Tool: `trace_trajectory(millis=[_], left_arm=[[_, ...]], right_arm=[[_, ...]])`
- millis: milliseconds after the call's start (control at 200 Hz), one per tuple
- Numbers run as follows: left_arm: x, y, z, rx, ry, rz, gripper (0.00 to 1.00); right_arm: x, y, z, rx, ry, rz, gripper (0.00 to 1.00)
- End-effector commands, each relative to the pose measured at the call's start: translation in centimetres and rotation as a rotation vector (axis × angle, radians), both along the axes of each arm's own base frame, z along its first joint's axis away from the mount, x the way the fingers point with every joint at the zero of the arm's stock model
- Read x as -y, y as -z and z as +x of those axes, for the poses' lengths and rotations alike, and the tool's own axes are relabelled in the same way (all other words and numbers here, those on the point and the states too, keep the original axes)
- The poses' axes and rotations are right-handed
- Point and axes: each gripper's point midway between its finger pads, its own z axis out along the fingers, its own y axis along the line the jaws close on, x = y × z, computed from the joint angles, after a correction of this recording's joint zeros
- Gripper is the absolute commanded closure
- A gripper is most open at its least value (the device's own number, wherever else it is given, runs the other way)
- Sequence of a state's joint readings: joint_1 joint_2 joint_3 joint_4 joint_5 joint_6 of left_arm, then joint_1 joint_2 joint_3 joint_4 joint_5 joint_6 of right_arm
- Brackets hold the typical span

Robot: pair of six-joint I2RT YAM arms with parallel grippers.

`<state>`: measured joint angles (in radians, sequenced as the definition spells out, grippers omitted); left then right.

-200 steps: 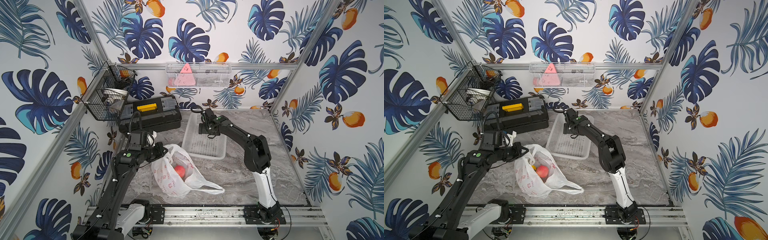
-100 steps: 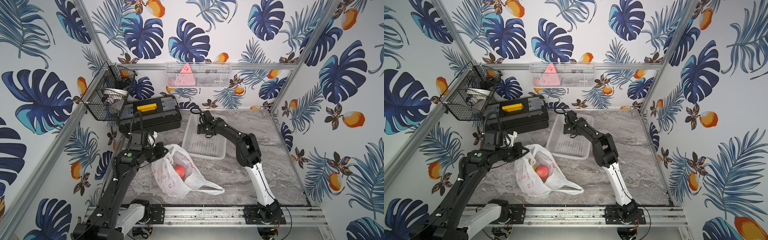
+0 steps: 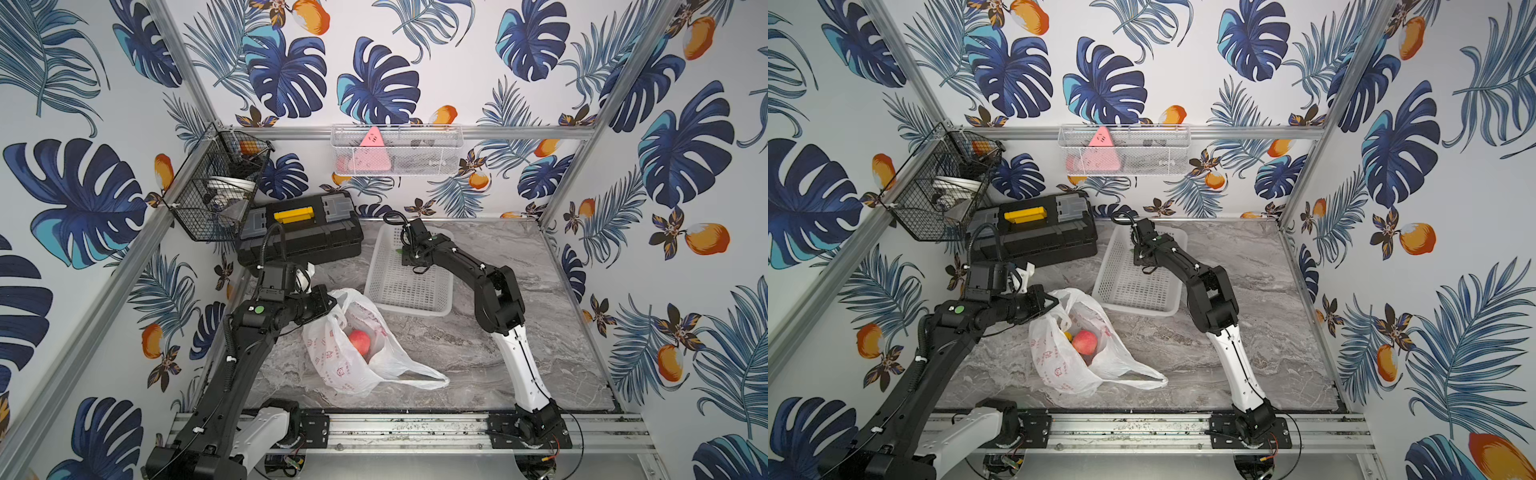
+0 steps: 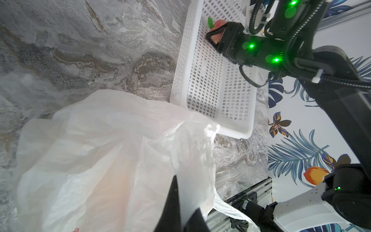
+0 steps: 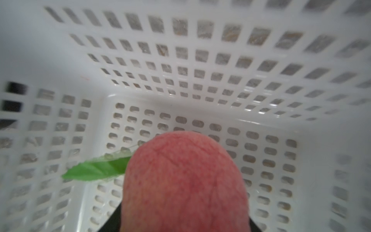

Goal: Place the peach into a plastic bag & tie a knot
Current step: Pick up the peach from the basket, then place the peach in the plastic bag.

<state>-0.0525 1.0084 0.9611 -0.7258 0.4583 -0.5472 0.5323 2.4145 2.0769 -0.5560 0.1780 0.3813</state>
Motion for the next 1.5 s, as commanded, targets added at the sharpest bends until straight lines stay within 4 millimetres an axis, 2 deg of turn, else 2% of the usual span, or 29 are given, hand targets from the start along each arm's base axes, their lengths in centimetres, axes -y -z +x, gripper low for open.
trace_trajectory(millis=[0,115,200,255,280,295,305,325,440,530,595,666,711,786,881,986,1061,1166,1226,1296,1381,1431,1496], left_arm=[[0.0,-0.2,0.2,0.021,0.002,0.005,1.0],[0.0,-0.5,0.2,0.028,0.002,0.003,1.0],[0.0,-0.6,0.3,0.031,0.002,0.007,1.0],[0.0,-0.6,0.4,0.032,0.003,0.009,1.0],[0.0,-0.7,0.4,0.034,0.005,0.011,1.0],[0.0,-0.7,0.5,0.035,0.006,0.011,1.0],[0.0,-0.8,0.5,0.037,0.007,0.011,1.0],[0.0,-0.9,0.5,0.039,0.007,0.011,1.0],[0.1,-1.1,0.7,0.043,0.012,0.006,1.0],[0.5,-1.3,0.8,0.044,0.019,-0.015,1.0],[0.7,-1.5,0.8,0.048,0.024,-0.026,1.0],[0.8,-1.6,0.9,0.05,0.027,-0.039,1.0],[1.0,-1.8,1.0,0.051,0.03,-0.051,1.0],[1.3,-2.0,1.2,0.056,0.034,-0.072,1.0],[1.5,-2.1,1.2,0.056,0.042,-0.083,1.0],[1.5,-2.2,1.0,0.056,0.045,-0.071,1.0],[1.3,-2.1,0.9,0.054,0.042,-0.063,1.0],[1.3,-2.2,1.0,0.062,0.031,-0.07,1.0],[1.4,-2.5,1.1,0.069,0.029,-0.079,1.0],[1.4,-2.9,1.2,0.074,0.029,-0.085,1.0],[1.0,-3.7,1.2,0.089,0.015,-0.057,1.0],[0.2,-4.4,1.1,0.098,-0.01,-0.012,1.0],[-1.3,-5.9,0.9,0.128,-0.065,0.063,1.0]], right_arm=[[-0.4,-3.2,0.7,0.079,0.002,0.034,0.55],[-0.7,-5.0,-0.8,0.075,-0.011,0.059,0.56],[-1.7,-7.2,-3.6,0.057,-0.039,0.105,0.57],[-2.8,-9.0,-6.3,0.043,-0.075,0.153,0.58],[-3.5,-10.6,-7.7,0.054,-0.099,0.184,0.58],[-3.9,-10.1,-8.7,0.039,-0.115,0.187,0.58],[-4.1,-11.6,-9.4,0.059,-0.126,0.207,0.58],[-4.7,-13.0,-10.7,0.071,-0.15,0.235,0.58],[-7.4,-16.0,-19.1,0.02,-0.288,0.345,0.57],[-9.0,-15.9,-25.5,-0.093,-0.381,0.401,0.56],[-10.2,-14.7,-29.6,-0.19,-0.431,0.437,0.56],[-11.8,-12.9,-33.1,-0.291,-0.487,0.445,0.54],[-12.8,-11.5,-34.7,-0.341,-0.523,0.431,0.52],[-13.8,-9.1,-35.8,-0.404,-0.544,0.376,0.48],[-14.5,-7.5,-35.4,-0.41,-0.543,0.333,0.39],[-14.6,-8.1,-34.9,-0.4,-0.545,0.318,0.19],[-13.9,-9.1,-35.1,-0.399,-0.546,0.307,0.13],[-11.3,-11.2,-34.6,-0.364,-0.48,0.299,0.12],[-8.9,-11.5,-33.8,-0.342,-0.409,0.269,0.13],[-5.6,-10.7,-33.4,-0.351,-0.333,0.177,0.16],[-2.0,-8.4,-34.0,-0.397,-0.269,0.073,0.21],[-0.7,-7.5,-34.4,-0.406,-0.249,0.045,0.24],[0.1,-7.1,-34.7,-0.395,-0.241,0.048,0.29]])
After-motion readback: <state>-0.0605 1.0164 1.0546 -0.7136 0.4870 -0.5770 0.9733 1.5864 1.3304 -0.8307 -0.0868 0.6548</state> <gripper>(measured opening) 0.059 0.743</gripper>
